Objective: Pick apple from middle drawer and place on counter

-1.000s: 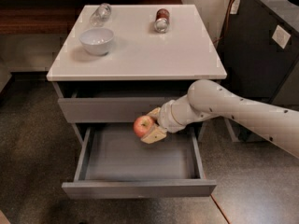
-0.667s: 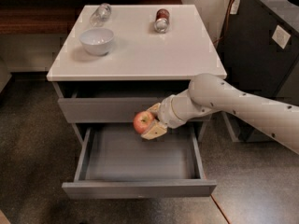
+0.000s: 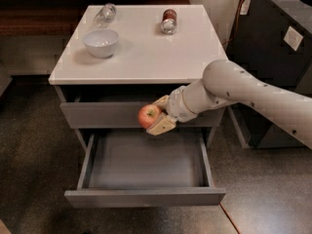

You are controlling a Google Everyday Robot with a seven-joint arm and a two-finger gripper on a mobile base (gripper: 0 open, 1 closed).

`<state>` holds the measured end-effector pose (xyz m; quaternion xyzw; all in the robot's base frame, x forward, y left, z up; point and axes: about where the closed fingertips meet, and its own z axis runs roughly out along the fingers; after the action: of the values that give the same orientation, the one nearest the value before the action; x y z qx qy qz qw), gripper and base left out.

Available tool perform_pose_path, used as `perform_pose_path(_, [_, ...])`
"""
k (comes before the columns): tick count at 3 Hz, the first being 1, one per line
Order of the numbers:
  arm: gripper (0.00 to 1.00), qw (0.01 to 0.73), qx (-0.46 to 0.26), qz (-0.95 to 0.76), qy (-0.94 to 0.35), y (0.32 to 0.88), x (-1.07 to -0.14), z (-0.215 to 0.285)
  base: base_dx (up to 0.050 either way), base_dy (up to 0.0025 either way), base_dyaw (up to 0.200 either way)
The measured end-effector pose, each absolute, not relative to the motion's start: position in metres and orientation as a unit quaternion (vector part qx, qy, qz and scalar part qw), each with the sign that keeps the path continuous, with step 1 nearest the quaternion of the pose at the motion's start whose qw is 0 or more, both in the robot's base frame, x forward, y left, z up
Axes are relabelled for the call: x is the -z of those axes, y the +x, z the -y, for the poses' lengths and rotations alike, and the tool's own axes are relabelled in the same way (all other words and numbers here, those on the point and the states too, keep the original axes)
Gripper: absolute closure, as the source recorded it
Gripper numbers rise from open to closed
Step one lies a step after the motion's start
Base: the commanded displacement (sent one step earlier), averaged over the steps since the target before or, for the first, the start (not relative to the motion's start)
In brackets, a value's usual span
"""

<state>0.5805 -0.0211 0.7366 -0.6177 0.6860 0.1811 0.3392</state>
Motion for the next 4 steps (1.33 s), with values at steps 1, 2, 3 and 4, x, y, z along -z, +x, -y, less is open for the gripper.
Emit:
perform_pose_path(1, [1.0,0.35,-0.202,-0.683,-0.609,0.579,-0.763,0.023,0.0,0.0,0.0])
perform_pose_path(2, [1.0,0.349,-0.229,-0.684,-0.599,0.575,-0.778,0.016,0.0,0.0,0.0])
perform_pose_path(3, [1.0,0.349,-0.228,-0.685,-0.597,0.575,-0.783,0.016,0.0,0.0,0.0])
perform_pose_path(4, [1.0,0.352,-0.221,-0.693,-0.589,0.574,-0.802,0.016,0.0,0.0,0.0])
